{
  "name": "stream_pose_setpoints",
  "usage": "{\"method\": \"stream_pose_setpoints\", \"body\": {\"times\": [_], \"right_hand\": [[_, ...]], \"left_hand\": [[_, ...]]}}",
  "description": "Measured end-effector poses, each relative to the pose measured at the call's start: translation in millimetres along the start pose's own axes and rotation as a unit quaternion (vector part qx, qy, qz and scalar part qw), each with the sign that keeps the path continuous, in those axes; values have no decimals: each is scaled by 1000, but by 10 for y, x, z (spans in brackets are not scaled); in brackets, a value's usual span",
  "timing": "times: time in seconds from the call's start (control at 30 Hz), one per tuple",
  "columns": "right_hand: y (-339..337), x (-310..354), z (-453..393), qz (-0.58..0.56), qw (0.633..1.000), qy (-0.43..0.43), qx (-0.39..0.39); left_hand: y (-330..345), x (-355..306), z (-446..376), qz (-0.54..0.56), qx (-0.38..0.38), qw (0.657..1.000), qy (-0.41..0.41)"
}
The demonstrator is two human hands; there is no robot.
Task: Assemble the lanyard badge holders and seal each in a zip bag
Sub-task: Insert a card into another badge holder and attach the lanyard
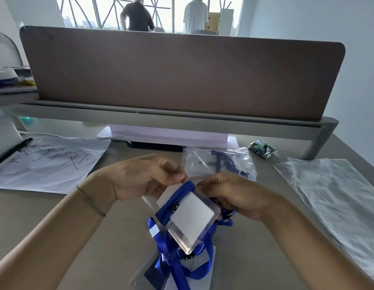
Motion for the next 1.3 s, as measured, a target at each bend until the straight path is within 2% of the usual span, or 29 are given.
{"method": "stream_pose_setpoints", "body": {"times": [0.1, 0.2, 0.33, 0.5, 0.67, 0.77, 0.9, 1.03, 1.1, 1.2, 1.3], "right_hand": [[20, 51, 12, 51, 999, -12, 14], [53, 87, 49, 163, 985, -26, 50], [-32, 16, 75, 247, 968, -10, 51], [-212, -40, 125, 214, 976, 20, 34], [-473, -44, 143, 238, 969, 39, -56], [-524, -34, 139, 262, 962, 32, -72], [-581, -83, 142, 237, 965, 54, -94], [-719, -200, 86, 197, 961, 77, -179], [-740, -209, 69, 218, 952, 77, -203], [-637, -151, 40, 251, 949, 65, -179], [-319, -117, -65, 165, 981, 35, -92]], "left_hand": [[-41, 23, 5, -41, -16, 999, -9], [-78, 22, 18, -64, -20, 998, -10], [-192, -34, 45, -40, -40, 998, 13], [-281, -58, 85, -50, -45, 997, 22], [-400, -80, 86, -54, -86, 994, 33], [-465, -131, 111, -11, -107, 992, 59], [-503, -209, 132, 68, -110, 986, 101], [-484, -249, 128, 135, -91, 979, 126], [-483, -263, 117, 154, -87, 975, 137], [-524, -262, 102, 179, -104, 966, 153], [-489, -242, 74, 202, -99, 962, 153]]}}
Point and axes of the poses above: each hand's wrist, its own z-axis away from the middle knuckle, its own y-axis out of the palm, x = y × z, the point moved 9 cm from there along -z, towards the middle knuckle, and after that the axes turned 8 degrees about z, right-handed, at the moved point
